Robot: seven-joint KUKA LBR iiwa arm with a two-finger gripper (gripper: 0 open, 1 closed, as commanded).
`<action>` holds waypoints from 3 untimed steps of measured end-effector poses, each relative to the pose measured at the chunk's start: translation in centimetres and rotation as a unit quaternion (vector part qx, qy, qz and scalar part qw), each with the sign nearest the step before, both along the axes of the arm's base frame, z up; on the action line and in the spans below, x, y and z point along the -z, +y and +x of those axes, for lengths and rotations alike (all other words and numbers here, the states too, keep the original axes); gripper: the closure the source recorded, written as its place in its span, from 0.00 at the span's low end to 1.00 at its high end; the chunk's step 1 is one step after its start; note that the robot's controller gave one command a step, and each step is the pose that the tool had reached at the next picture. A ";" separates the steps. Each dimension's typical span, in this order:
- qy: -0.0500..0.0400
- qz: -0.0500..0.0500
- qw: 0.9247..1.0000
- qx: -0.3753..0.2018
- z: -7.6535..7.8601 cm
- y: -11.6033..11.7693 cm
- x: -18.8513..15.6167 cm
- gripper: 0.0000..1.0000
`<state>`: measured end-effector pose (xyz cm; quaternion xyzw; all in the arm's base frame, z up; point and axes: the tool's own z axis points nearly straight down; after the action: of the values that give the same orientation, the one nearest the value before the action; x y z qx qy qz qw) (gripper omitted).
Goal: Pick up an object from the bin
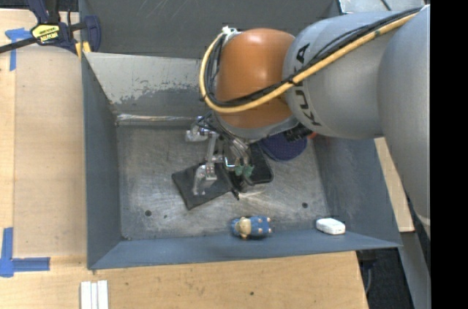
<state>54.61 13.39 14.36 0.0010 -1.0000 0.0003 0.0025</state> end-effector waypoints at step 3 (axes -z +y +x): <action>-0.008 0.001 0.998 -0.064 4.8 -2.9 -6.4 1.00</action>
Offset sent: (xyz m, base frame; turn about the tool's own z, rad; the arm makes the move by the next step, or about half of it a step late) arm 0.0442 -0.0404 -0.0658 -0.0198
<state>59.42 10.51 20.78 0.0652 -0.9979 -0.0005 -0.0057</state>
